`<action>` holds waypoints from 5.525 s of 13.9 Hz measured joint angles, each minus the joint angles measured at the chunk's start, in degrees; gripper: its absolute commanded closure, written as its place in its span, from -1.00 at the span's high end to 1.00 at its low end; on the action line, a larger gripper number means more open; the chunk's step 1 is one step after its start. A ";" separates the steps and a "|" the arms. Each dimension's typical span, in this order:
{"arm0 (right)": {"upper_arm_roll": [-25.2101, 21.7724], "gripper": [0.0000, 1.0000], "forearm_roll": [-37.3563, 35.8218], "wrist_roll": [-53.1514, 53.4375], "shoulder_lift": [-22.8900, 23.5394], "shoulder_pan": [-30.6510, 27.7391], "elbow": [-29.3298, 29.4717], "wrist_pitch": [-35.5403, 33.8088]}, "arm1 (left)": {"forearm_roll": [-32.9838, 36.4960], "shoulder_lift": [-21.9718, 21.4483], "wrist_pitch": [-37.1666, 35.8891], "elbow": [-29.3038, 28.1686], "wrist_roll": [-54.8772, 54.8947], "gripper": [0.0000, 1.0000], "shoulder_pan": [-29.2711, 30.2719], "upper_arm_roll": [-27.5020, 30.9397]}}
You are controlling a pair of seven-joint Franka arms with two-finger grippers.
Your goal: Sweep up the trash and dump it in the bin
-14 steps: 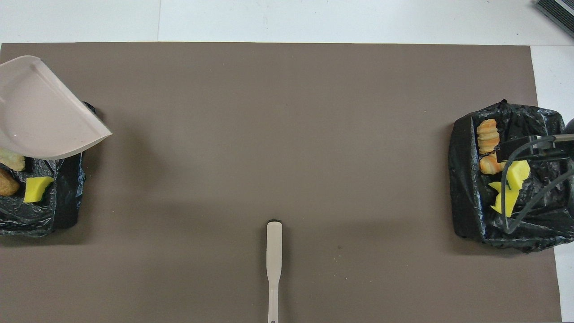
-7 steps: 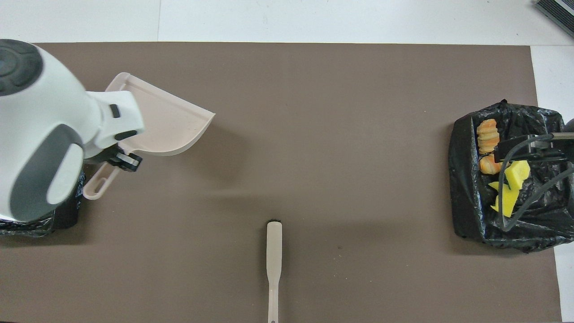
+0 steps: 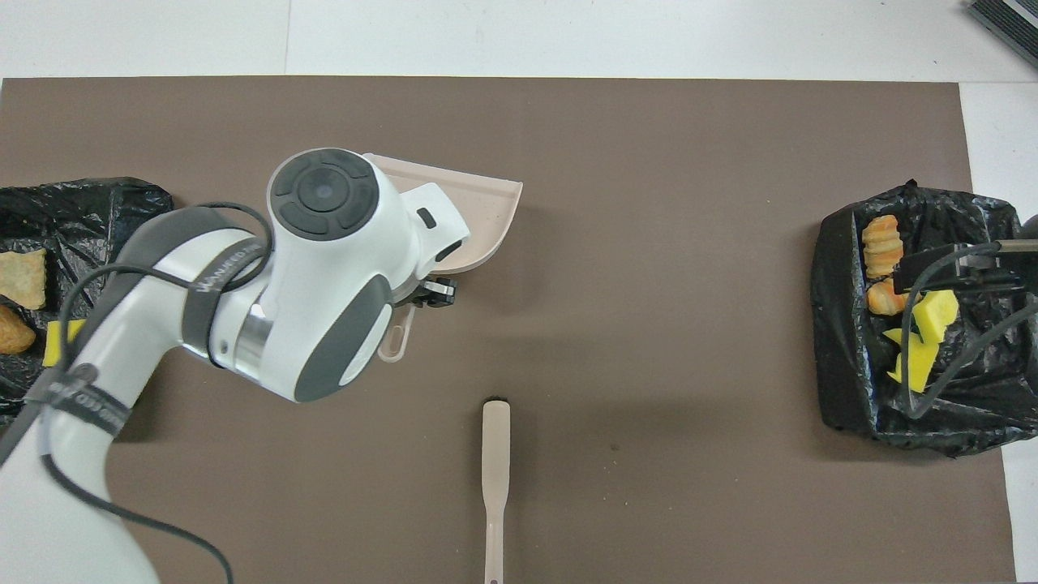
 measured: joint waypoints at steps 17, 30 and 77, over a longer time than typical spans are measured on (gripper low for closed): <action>0.00 1.00 0.13 0.00 0.00 0.00 0.00 0.00 | 0.22 9.62 10.64 2.83 -14.49 -0.66 -6.87 1.03; 0.00 1.00 0.14 0.00 -0.01 0.00 0.00 0.00 | 0.20 10.69 11.88 2.54 -14.52 1.00 -6.21 1.48; 0.00 1.00 0.14 0.00 -0.01 -0.01 0.00 -0.02 | -0.64 -21.70 -28.97 8.40 18.34 1.00 29.39 1.31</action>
